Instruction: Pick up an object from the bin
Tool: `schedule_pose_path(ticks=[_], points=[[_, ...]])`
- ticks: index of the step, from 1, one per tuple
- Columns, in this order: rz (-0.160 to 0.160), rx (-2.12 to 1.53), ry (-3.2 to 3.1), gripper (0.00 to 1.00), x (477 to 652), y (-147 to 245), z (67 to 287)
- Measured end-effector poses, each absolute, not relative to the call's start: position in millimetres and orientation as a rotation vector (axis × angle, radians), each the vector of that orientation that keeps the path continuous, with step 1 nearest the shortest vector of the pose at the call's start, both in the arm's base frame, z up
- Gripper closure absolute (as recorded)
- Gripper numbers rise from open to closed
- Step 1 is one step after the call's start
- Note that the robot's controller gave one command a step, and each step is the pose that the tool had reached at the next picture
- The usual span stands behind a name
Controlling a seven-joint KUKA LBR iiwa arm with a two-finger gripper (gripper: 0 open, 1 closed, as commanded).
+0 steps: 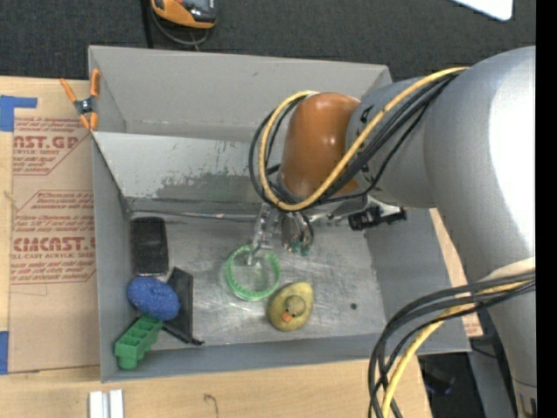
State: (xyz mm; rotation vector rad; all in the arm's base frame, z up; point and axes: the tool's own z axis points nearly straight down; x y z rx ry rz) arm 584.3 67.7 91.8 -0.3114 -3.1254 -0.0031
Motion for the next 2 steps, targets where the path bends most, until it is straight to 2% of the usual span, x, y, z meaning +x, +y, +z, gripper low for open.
schedule_pose_path(ticks=[2], points=[[-0.003,-0.312,-3.129,1.0,585.3,67.8,112.1]])
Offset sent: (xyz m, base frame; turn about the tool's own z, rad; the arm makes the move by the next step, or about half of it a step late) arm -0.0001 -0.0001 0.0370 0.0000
